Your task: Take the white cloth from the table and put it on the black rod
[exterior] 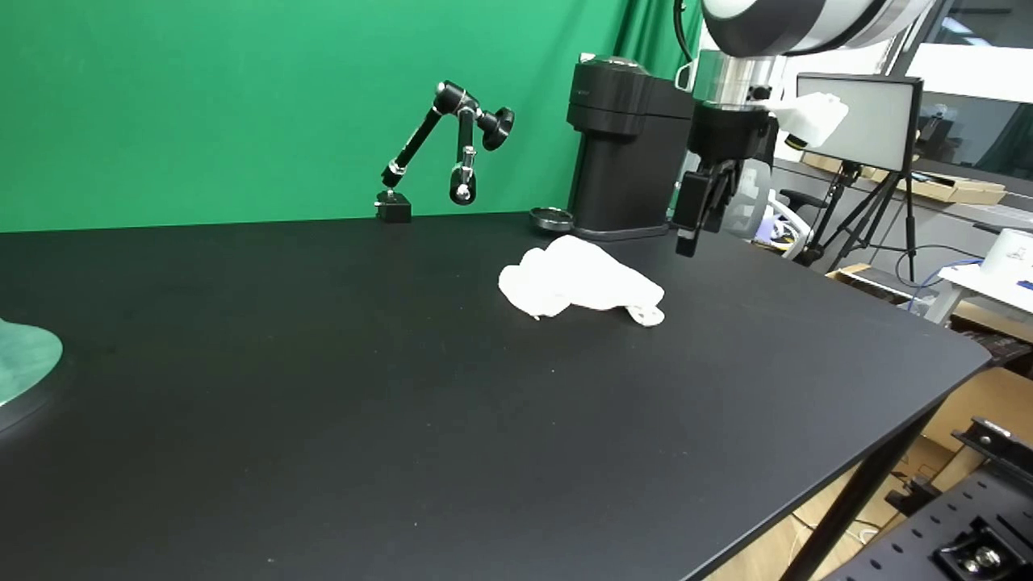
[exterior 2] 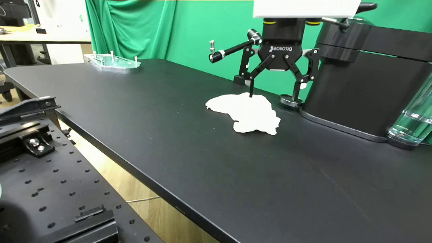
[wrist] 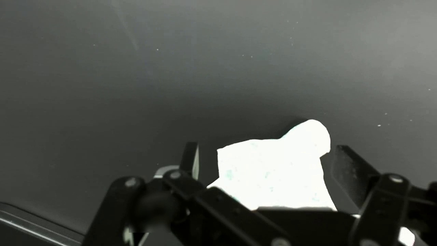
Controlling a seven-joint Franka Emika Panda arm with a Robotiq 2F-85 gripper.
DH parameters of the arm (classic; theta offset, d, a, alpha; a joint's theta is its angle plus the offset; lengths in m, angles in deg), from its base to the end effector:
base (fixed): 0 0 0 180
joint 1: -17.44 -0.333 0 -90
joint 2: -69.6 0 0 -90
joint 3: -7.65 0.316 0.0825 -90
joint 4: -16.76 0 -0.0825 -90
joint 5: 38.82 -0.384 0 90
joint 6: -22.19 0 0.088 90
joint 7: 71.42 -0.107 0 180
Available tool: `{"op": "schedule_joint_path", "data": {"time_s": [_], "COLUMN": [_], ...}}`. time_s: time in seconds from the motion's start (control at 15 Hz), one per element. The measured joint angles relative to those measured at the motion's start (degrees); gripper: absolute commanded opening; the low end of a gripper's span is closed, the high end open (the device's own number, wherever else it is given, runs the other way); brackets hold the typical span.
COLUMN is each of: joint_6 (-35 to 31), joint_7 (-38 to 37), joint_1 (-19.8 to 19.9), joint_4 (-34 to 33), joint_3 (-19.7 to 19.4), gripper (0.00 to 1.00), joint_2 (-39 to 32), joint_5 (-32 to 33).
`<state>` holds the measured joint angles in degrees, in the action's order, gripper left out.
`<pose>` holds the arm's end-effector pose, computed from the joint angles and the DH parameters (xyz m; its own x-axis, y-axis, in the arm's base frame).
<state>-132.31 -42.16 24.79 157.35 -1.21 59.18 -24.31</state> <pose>0.4726 -0.1303 0.2319 0.8981 0.4383 -0.0355 0.4384 -0.8861 0.1507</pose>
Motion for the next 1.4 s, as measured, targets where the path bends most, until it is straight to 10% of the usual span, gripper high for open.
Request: {"op": "schedule_joint_path", "data": {"time_s": [1.2, 1.27, 1.4], "joint_6": [-3.6, -3.6, -3.6], "joint_7": [-13.6, -13.8, -14.3], "joint_1": [-0.2, -0.1, -0.1], "joint_4": [-8.1, -8.3, -8.9], "joint_3": [2.8, 3.3, 4.0], "gripper": [1.0, 0.75, 0.68], "joint_2": [-13.5, -13.8, -14.6], "joint_5": [-6.8, -8.1, -10.2]}}
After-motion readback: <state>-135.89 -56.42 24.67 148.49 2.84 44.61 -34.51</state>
